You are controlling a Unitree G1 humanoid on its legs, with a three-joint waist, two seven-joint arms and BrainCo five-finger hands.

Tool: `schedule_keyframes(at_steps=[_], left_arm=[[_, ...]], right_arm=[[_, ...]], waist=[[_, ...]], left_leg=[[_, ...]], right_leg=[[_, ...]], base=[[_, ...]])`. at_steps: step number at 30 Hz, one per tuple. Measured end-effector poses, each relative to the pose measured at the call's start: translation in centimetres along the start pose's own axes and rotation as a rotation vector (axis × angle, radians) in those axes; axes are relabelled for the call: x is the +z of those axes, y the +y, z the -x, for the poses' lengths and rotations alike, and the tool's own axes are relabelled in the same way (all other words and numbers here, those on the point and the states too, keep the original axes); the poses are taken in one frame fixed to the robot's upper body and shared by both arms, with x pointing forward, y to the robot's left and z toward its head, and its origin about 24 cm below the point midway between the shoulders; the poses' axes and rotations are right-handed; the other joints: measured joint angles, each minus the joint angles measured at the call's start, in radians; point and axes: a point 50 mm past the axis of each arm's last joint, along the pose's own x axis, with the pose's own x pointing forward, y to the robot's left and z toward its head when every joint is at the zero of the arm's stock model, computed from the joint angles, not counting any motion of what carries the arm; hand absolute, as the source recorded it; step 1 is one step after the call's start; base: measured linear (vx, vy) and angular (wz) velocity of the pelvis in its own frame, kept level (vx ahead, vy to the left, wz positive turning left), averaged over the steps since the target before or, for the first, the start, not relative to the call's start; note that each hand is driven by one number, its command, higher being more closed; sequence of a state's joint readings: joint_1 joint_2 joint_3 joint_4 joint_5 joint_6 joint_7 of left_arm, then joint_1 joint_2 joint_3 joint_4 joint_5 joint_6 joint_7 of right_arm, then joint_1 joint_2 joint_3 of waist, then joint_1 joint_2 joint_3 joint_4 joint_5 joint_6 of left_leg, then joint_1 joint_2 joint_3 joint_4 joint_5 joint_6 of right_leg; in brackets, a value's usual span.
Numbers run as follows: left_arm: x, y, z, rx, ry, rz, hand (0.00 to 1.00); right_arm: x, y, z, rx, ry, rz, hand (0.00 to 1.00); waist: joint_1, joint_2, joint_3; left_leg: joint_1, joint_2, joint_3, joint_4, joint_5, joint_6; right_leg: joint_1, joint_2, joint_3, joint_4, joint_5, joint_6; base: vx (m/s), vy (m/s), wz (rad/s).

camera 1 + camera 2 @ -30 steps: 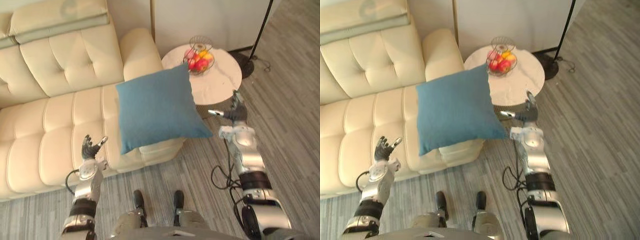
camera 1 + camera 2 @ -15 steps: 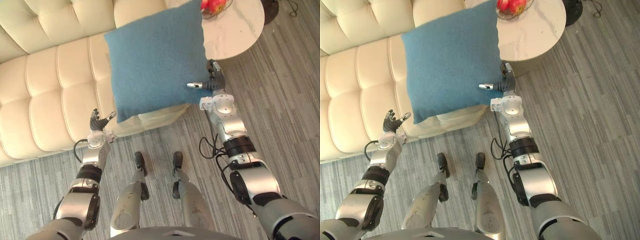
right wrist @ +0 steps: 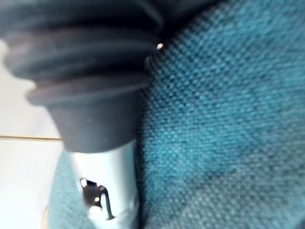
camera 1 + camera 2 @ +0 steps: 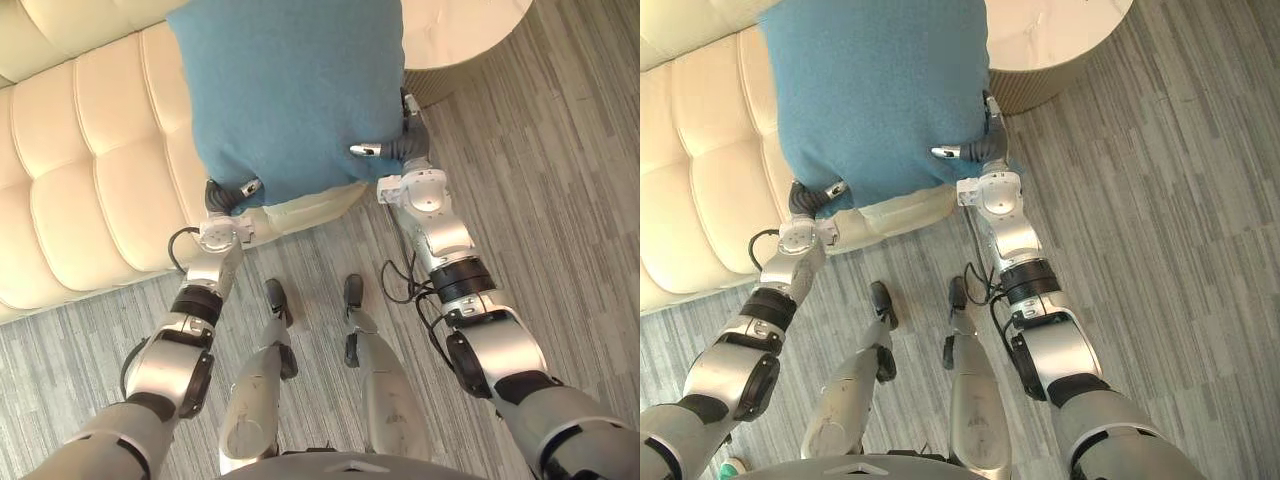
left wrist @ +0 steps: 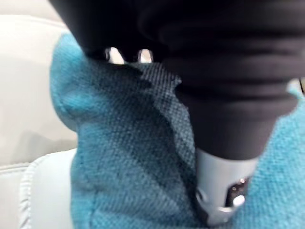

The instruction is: Pick up cushions and gather them together orderly.

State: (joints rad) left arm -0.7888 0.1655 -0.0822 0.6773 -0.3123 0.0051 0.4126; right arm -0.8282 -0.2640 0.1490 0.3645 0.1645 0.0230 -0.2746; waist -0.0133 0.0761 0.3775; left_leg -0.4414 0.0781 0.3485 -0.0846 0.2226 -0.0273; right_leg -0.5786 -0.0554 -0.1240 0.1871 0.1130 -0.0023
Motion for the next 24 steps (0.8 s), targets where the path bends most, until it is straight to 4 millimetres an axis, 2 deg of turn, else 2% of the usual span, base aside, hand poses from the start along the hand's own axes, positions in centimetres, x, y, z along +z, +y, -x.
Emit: schedule_keyframes(at_steps=[6, 13, 17, 21, 24], left_arm=[[1.7, 0.1, -0.2, -0.011, -0.065, -0.001, 1.00], [0.6, 0.5, 1.3, -0.035, -0.080, -0.004, 1.00], [-1.0, 1.0, 3.5, -0.057, -0.075, 0.006, 1.00], [-2.2, 1.6, 6.1, -0.065, -0.073, 0.045, 1.00], [-2.6, 2.1, 7.9, -0.076, -0.092, 0.027, 1.00]], right_arm=[[-0.9, 0.2, 1.2, 0.011, 0.008, -0.020, 1.00], [-4.9, 0.6, 4.1, 0.035, 0.140, -0.013, 1.00], [-7.0, 0.4, 6.5, 0.036, 0.216, -0.020, 1.00], [-7.9, 0.4, 8.9, 0.040, 0.256, -0.086, 1.00], [-8.4, 0.5, 11.0, 0.053, 0.280, -0.125, 1.00]], waist=[[-0.006, -0.001, 0.000], [-0.030, -0.003, 0.000], [-0.052, -0.003, 0.000], [-0.057, -0.004, -0.009], [-0.063, -0.005, -0.038]], left_leg=[[0.018, -0.009, 0.008, 0.000, -0.003, -0.004], [0.108, -0.016, -0.004, 0.000, -0.019, -0.024], [0.157, -0.015, -0.042, 0.000, -0.023, -0.022], [0.207, -0.012, -0.053, 0.003, -0.033, -0.024], [0.225, -0.010, -0.075, 0.005, -0.040, -0.017]], right_leg=[[0.011, -0.010, 0.003, 0.010, -0.006, 0.003], [0.107, -0.016, 0.000, 0.000, -0.023, 0.010], [0.195, -0.011, -0.027, -0.049, -0.020, 0.012], [0.281, -0.001, -0.037, -0.117, -0.006, 0.016], [0.341, 0.010, -0.053, -0.182, 0.010, 0.015]], base=[[0.03, 0.003, 0.00], [0.05, -0.007, 0.03], [0.07, -0.029, 0.16], [0.11, -0.026, 0.09], [0.10, -0.019, 0.15]])
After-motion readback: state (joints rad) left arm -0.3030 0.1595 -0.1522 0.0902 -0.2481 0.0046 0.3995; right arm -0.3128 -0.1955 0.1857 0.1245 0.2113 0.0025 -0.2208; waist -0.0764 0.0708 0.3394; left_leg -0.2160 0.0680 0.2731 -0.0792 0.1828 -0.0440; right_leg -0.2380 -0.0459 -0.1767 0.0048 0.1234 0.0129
